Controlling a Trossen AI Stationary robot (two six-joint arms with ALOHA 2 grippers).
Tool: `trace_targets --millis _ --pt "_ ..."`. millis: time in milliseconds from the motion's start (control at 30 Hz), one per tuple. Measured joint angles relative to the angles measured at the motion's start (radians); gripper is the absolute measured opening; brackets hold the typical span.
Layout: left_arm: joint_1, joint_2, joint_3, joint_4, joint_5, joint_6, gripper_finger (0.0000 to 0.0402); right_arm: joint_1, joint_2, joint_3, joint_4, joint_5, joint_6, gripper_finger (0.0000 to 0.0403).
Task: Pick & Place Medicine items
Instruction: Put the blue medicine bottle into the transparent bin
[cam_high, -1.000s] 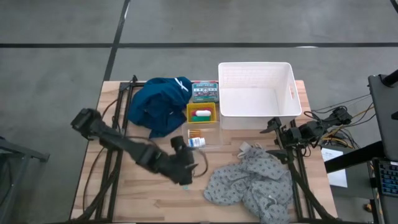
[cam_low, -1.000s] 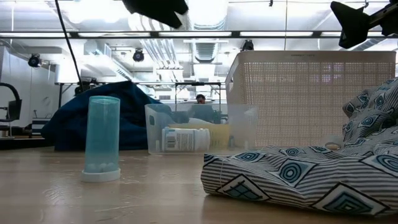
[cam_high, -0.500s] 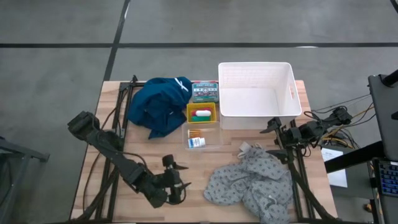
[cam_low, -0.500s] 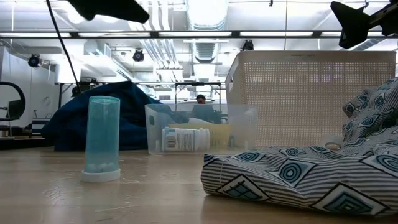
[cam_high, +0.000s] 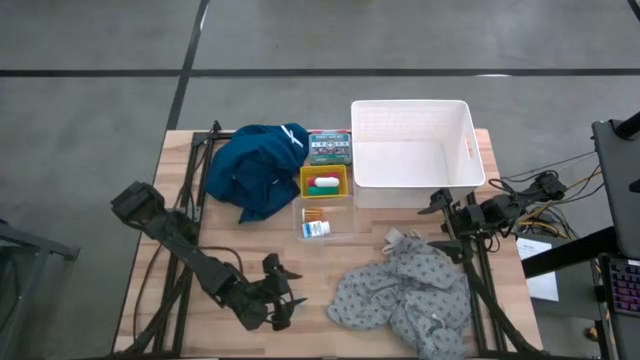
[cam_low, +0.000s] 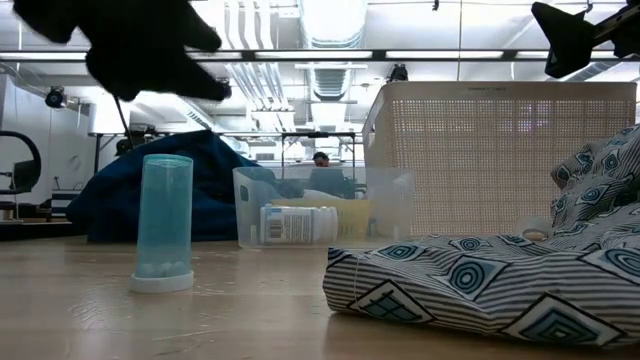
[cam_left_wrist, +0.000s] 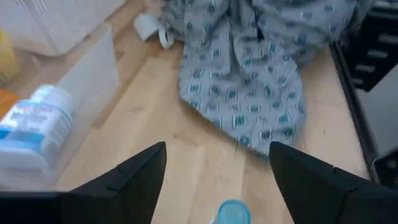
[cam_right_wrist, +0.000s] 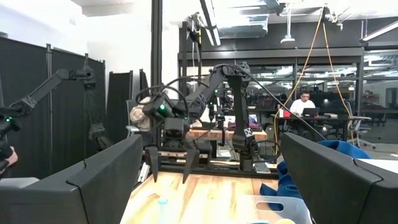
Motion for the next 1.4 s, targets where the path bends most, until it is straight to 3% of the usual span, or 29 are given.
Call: trace_targets --millis 1400 --pt "-0.001 0.101 -0.019 0.011 0.094 -0.118 0.0288 0.0 0.0 0.0 0.0 0.0 0.0 0.038"
